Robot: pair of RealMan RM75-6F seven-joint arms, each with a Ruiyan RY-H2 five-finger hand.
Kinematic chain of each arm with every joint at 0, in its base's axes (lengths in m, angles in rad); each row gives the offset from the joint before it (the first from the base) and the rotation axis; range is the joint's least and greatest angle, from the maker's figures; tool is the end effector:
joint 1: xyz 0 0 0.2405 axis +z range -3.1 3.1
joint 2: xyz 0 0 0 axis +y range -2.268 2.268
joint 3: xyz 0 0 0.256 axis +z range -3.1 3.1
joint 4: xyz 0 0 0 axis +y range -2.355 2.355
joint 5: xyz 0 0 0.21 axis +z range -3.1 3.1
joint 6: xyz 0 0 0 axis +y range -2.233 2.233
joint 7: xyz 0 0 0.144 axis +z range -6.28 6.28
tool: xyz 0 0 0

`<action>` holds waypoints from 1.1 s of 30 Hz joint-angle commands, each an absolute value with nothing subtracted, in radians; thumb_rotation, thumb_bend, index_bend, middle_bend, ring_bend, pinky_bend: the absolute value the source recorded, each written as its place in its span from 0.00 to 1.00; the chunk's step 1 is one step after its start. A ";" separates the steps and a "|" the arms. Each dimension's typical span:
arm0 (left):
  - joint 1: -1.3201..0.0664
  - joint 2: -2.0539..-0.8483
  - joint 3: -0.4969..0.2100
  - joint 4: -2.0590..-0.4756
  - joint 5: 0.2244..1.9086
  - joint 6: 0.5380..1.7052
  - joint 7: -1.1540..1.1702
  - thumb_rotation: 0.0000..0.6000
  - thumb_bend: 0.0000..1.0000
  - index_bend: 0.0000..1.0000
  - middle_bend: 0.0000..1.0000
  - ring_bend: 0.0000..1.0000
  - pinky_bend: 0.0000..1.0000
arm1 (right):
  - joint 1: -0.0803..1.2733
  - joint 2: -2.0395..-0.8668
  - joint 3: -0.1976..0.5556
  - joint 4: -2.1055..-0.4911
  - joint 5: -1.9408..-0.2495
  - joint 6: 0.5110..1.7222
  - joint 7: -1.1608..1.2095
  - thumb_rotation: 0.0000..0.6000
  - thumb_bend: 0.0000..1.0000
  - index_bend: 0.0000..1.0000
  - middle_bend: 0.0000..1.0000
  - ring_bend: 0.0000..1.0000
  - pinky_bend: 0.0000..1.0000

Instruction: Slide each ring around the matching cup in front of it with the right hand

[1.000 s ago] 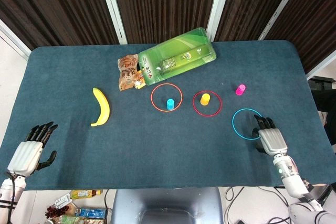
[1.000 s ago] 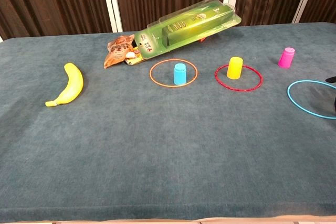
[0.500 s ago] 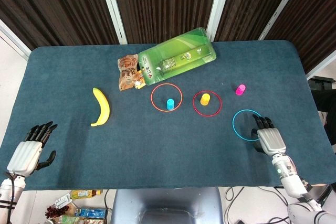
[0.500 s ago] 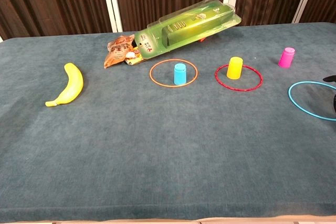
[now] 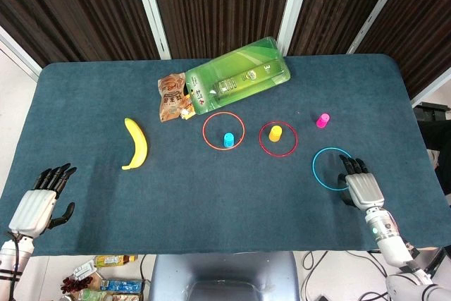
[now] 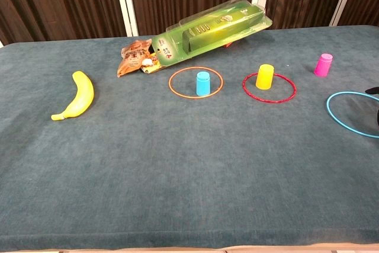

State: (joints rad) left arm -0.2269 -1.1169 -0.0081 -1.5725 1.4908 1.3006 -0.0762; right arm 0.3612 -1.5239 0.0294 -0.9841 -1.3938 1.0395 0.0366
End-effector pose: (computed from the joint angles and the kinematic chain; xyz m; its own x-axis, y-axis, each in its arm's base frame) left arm -0.3076 0.2151 0.1351 0.3814 0.1700 0.9086 0.9236 -0.1113 -0.3669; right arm -0.3668 -0.2762 0.0411 0.5490 -0.2935 0.7826 -0.8309 -0.0901 0.5491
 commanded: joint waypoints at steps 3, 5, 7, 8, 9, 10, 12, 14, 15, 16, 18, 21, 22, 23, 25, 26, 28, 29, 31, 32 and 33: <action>-0.226 -1.117 -0.008 -1.572 1.491 1.302 -0.077 1.00 0.46 0.00 0.00 0.00 0.06 | 0.362 -1.527 0.031 -0.982 -1.394 1.037 0.038 1.00 0.48 0.65 0.06 0.00 0.00; -0.225 -1.116 -0.007 -1.573 1.493 1.304 -0.078 1.00 0.46 0.00 0.00 0.00 0.06 | 0.361 -1.528 0.031 -0.982 -1.394 1.036 0.037 1.00 0.48 0.65 0.06 0.00 0.00; -0.225 -1.115 -0.007 -1.573 1.493 1.305 -0.078 1.00 0.46 0.00 0.00 0.00 0.06 | 0.361 -1.528 0.030 -0.982 -1.394 1.034 0.036 1.00 0.48 0.66 0.06 0.00 0.00; -0.225 -1.115 -0.007 -1.573 1.494 1.306 -0.079 1.00 0.46 0.00 0.00 0.00 0.06 | 0.361 -1.529 0.030 -0.981 -1.394 1.032 0.035 1.00 0.48 0.67 0.06 0.00 0.00; -0.224 -1.115 -0.007 -1.573 1.495 1.306 -0.079 1.00 0.46 0.00 0.00 0.00 0.06 | 0.361 -1.530 0.030 -0.981 -1.394 1.032 0.034 1.00 0.48 0.67 0.06 0.00 0.00; -0.224 -1.115 -0.007 -1.573 1.495 1.307 -0.079 1.00 0.46 0.00 0.00 0.00 0.06 | 0.360 -1.530 0.031 -0.982 -1.393 1.033 0.034 1.00 0.48 0.68 0.06 0.00 0.00; -0.223 -1.114 -0.006 -1.573 1.497 1.308 -0.080 1.00 0.46 0.00 0.00 0.00 0.06 | 0.360 -1.530 0.033 -0.984 -1.394 1.036 0.034 1.00 0.48 0.70 0.07 0.00 0.00; -0.223 -1.114 -0.006 -1.573 1.498 1.309 -0.082 1.00 0.46 0.00 0.00 0.00 0.06 | 0.360 -1.530 0.033 -0.985 -1.395 1.037 0.032 1.00 0.48 0.73 0.08 0.00 0.00; -0.223 -1.115 -0.006 -1.572 1.499 1.309 -0.082 1.00 0.46 0.00 0.00 0.00 0.06 | 0.360 -1.530 0.033 -0.986 -1.395 1.036 0.031 1.00 0.48 0.74 0.08 0.00 0.00; -0.223 -1.115 -0.006 -1.572 1.499 1.309 -0.082 1.00 0.46 0.00 0.00 0.00 0.06 | 0.360 -1.530 0.034 -0.987 -1.395 1.037 0.031 1.00 0.48 0.75 0.08 0.00 0.00; -0.223 -1.114 -0.006 -1.572 1.500 1.311 -0.084 1.00 0.46 0.00 0.00 0.00 0.06 | 0.359 -1.531 0.035 -0.987 -1.395 1.038 0.030 1.00 0.48 0.76 0.09 0.00 0.00; -0.222 -1.115 -0.005 -1.572 1.502 1.312 -0.085 1.00 0.46 0.00 0.00 0.00 0.06 | 0.359 -1.531 0.037 -0.989 -1.395 1.040 0.032 1.00 0.48 0.78 0.09 0.00 0.00; -0.222 -1.115 -0.005 -1.571 1.502 1.313 -0.085 1.00 0.46 0.00 0.00 0.00 0.06 | 0.359 -1.531 0.037 -0.989 -1.395 1.040 0.032 1.00 0.49 0.78 0.09 0.00 0.00; -0.222 -1.114 -0.005 -1.572 1.503 1.313 -0.085 1.00 0.46 0.00 0.00 0.00 0.06 | 0.360 -1.531 0.038 -0.990 -1.395 1.040 0.033 1.00 0.49 0.79 0.10 0.00 0.00; -0.222 -1.114 -0.005 -1.572 1.503 1.312 -0.086 1.00 0.46 0.00 0.00 0.00 0.06 | 0.361 -1.531 0.042 -0.989 -1.394 1.042 0.034 1.00 0.49 0.79 0.10 0.00 0.00; -0.222 -1.114 -0.005 -1.572 1.503 1.312 -0.086 1.00 0.46 0.00 0.00 0.00 0.06 | 0.362 -1.530 0.045 -0.990 -1.393 1.043 0.035 1.00 0.49 0.79 0.10 0.00 0.00; -0.222 -1.114 -0.004 -1.572 1.503 1.311 -0.087 1.00 0.46 0.00 0.00 0.00 0.06 | 0.365 -1.529 0.052 -0.991 -1.390 1.046 0.037 1.00 0.49 0.79 0.10 0.00 0.00; -0.223 -1.114 -0.004 -1.572 1.503 1.311 -0.086 1.00 0.46 0.00 0.00 0.00 0.06 | 0.368 -1.527 0.058 -0.993 -1.387 1.047 0.039 1.00 0.49 0.79 0.10 0.00 0.00; -0.223 -1.114 -0.004 -1.572 1.502 1.309 -0.085 1.00 0.46 0.00 0.00 0.00 0.06 | 0.376 -1.524 0.070 -0.994 -1.381 1.045 0.043 1.00 0.49 0.79 0.10 0.00 0.00; -0.224 -1.115 -0.004 -1.572 1.502 1.307 -0.084 1.00 0.46 0.00 0.00 0.00 0.06 | 0.384 -1.522 0.080 -0.995 -1.376 1.039 0.047 1.00 0.49 0.79 0.10 0.00 0.00; -0.224 -1.115 -0.004 -1.571 1.502 1.306 -0.083 1.00 0.46 0.00 0.00 0.00 0.06 | 0.391 -1.520 0.089 -0.996 -1.370 1.032 0.050 1.00 0.49 0.79 0.10 0.00 0.00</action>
